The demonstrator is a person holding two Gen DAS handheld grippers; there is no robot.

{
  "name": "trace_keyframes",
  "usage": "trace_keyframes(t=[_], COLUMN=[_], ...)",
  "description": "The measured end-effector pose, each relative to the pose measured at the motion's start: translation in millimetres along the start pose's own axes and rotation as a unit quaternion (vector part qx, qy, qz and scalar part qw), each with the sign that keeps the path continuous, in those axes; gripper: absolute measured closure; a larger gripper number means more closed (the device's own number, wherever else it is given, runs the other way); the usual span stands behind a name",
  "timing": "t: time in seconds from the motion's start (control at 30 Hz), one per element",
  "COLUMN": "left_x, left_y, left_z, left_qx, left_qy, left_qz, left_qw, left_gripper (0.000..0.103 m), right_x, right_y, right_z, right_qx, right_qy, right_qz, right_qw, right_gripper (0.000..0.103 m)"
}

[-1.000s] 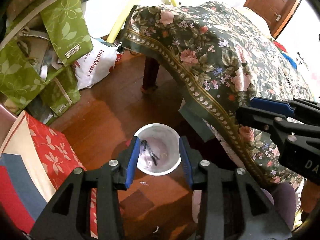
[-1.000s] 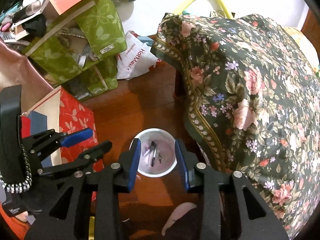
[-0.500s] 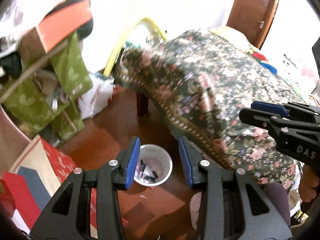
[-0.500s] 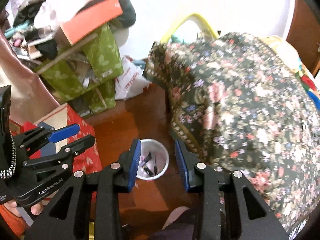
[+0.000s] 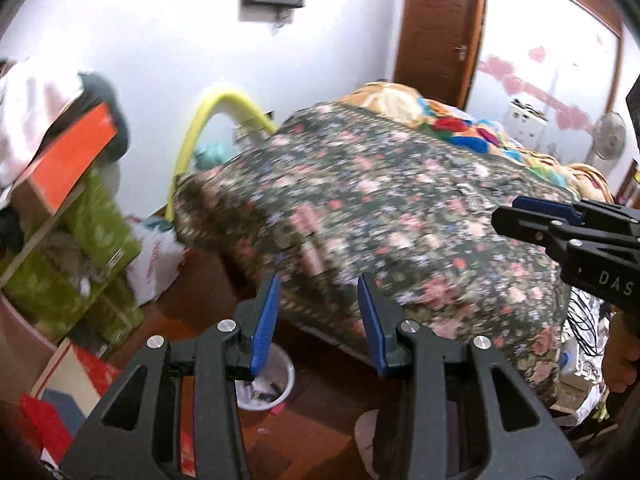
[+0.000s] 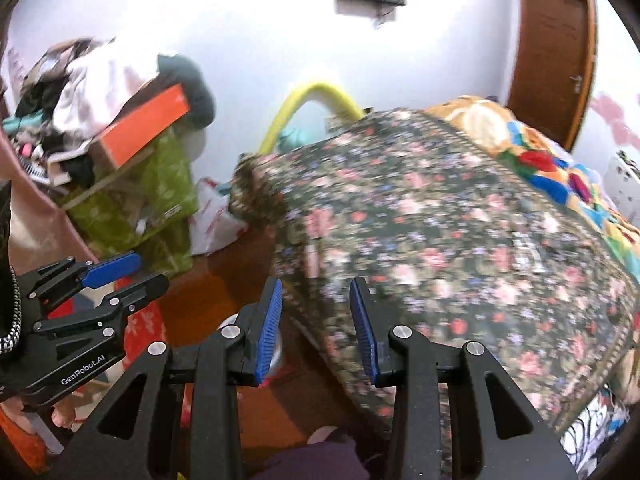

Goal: Collect trash
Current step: 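Move both open grippers back over the bed toward the earphones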

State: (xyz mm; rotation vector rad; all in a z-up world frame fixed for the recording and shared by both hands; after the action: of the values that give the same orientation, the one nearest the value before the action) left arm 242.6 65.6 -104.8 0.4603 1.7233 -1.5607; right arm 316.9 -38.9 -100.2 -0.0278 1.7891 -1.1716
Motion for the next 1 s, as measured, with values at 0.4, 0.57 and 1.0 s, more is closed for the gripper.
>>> trace_keyframes(t=[0.4,0.57,1.0], left_x=[-45,-60,-89], left_y=[47,82,197], left_z=[136,183,259], left_qx=[0.080,0.115,0.139], left_qy=[0.075,0.081,0.077], left_qz=[-0.015,-0.033,-0.084], left_qw=[0.9939,0.9895,0.9837], left_gripper=[0.062,0.062,0.062], right_x=[19,33,58], right_y=[-53,-54,-4], right_z=[110,166,289], right_qx=[0.089,0.120,0.136], right_qy=[0.075,0.107,0.143], right_qz=[0.029,0.014,-0.037], right_qw=[0.993,0.987,0.980], right_gripper=[0.071,0.071,0.071])
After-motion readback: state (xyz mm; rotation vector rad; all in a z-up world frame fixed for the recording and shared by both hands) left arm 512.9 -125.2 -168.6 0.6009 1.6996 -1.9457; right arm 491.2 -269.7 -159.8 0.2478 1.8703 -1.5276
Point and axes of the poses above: each gripper's, at about its wrist camera, not at the fingertips, and y roughly the way its jaws point, z to its right, x to its underside, the point moved 3 cm from there along y, roughly the way its jaws point, and after that the axes turned 3 degrees about -x, right-handed, at the moved point
